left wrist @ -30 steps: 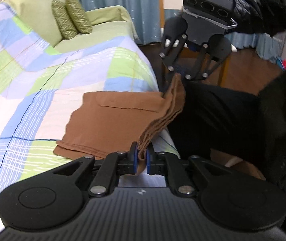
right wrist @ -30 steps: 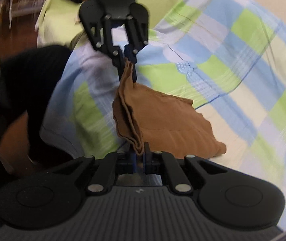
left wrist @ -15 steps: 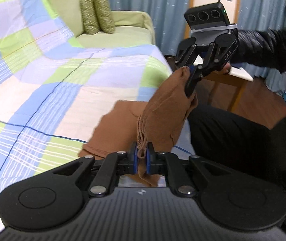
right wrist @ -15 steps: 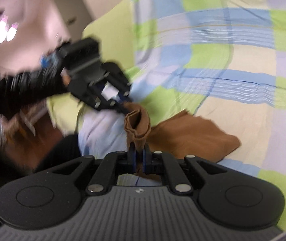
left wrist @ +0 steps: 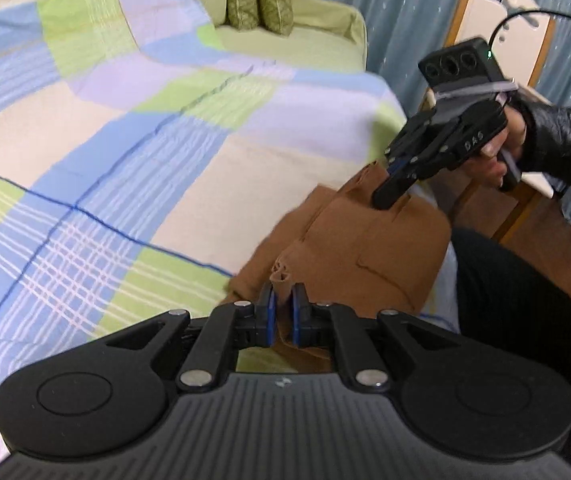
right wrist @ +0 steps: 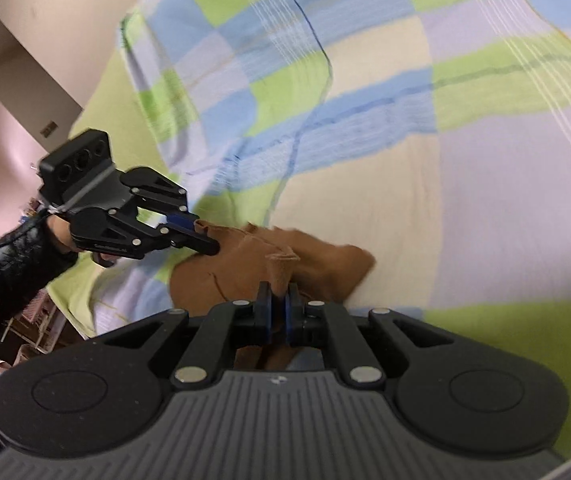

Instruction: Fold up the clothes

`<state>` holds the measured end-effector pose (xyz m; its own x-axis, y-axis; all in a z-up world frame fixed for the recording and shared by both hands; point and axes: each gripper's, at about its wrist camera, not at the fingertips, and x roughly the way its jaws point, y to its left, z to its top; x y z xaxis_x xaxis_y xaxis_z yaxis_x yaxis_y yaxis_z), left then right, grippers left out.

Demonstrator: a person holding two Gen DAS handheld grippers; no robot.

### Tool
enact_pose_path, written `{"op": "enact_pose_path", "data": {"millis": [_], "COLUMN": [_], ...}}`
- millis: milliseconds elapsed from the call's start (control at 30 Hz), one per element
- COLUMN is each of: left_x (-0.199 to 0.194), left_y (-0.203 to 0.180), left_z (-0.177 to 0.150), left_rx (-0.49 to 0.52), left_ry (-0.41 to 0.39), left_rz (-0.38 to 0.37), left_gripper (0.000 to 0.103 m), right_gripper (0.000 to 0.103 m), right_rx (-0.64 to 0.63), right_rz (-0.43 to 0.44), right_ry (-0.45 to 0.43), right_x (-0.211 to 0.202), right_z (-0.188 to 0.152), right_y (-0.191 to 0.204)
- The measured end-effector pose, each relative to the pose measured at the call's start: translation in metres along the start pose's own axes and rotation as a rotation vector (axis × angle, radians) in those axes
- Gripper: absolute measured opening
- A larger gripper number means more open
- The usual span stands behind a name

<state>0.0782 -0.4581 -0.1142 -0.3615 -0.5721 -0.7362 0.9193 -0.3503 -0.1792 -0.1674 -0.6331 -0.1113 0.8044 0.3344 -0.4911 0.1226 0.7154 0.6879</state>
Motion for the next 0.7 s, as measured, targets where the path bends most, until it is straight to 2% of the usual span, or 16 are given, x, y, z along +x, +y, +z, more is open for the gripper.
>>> {"op": "enact_pose_path", "data": {"millis": [267, 433, 600, 700], "left_x": [-0.008, 0.004, -0.004, 0.001], "left_y": [0.009, 0.011, 0.012, 0.013], "left_z": [0.007, 0.001, 0.0, 0.001], "left_rx": [-0.033, -0.049, -0.058, -0.056], "left_ry": [-0.065, -0.043, -0.084, -0.067], "left_rz": [0.041, 0.047, 0.085, 0.099], "left_gripper": [0.007, 0.007, 0.007, 0.007], "right_gripper": [0.004, 0.004, 0.004, 0.004], "right_rx": [0.012, 0.013, 0.02, 0.018], "right_rz": [-0.005, -0.068, -0.07, -0.086], "right_ry": [-0.073, -0.033, -0.093, -0.104], "right_x": [-0.004, 0.002, -0.006, -0.007], "right_z": [0.007, -0.002, 0.002, 0.003], "right_y": [-0.004, -0.006, -0.005, -0.005]}}
